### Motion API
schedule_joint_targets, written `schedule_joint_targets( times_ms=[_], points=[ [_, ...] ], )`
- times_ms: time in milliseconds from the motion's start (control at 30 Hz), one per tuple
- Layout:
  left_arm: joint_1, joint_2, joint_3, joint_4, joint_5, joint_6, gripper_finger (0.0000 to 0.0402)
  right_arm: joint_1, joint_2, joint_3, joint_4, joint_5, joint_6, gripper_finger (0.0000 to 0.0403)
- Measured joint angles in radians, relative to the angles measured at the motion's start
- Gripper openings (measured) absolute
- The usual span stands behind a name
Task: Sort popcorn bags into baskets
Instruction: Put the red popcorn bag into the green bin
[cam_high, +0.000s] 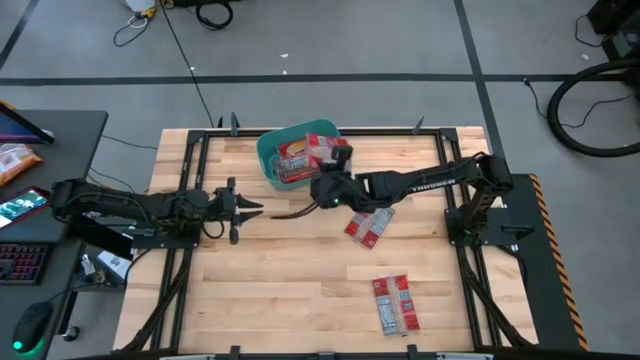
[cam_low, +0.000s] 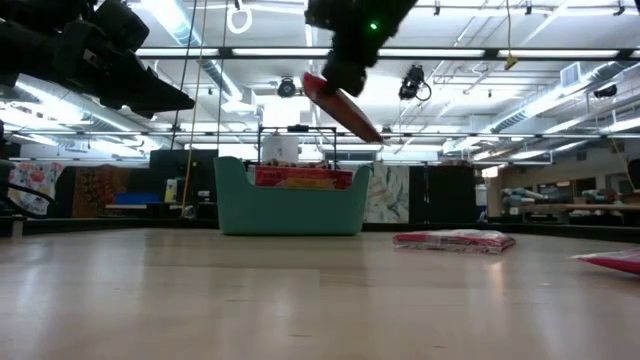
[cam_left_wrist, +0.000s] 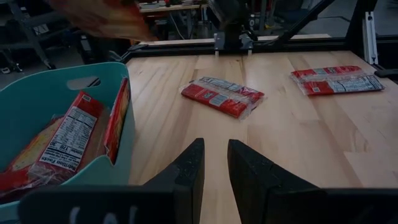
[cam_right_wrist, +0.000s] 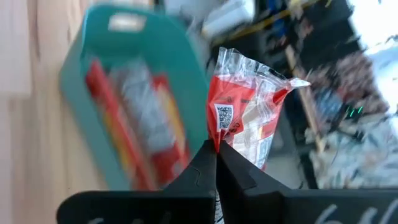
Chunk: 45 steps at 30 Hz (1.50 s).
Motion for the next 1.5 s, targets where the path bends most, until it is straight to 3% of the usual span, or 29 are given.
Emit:
schedule_joint_targets(
  times_ms=[167, 533, 767, 1000, 1233, 1500],
  points=[
    [0.000, 0.000, 0.000, 0.000, 0.000, 0.000, 0.0075, -0.046, -0.001, 0.000, 0.164, -0.117, -0.143, 0.0004],
    [0.000, 0.001, 0.000, 0.005, 0.000, -0.003, 0.0075, -0.182, 0.092, 0.000, 0.280, -0.377, -0.168, 0.0007],
    [0.000, 0.013, 0.000, 0.003, 0.000, -0.003, 0.0075, -0.245, 0.185, 0.000, 0.334, -0.375, -0.177, 0.0058],
    [0.000, 0.013, 0.000, -0.002, 0.000, -0.003, 0.0075, -0.235, 0.165, 0.000, 0.323, -0.365, -0.132, 0.0128],
    [0.000, 0.013, 0.000, -0.016, 0.000, -0.011, 0.0075, -0.147, 0.100, 0.001, 0.264, -0.349, -0.101, 0.0148],
    [0.000, 0.013, 0.000, -0.016, 0.000, -0.029, 0.0075, -0.054, 0.081, 0.000, -0.026, -0.561, 0.083, 0.0149]
  ],
)
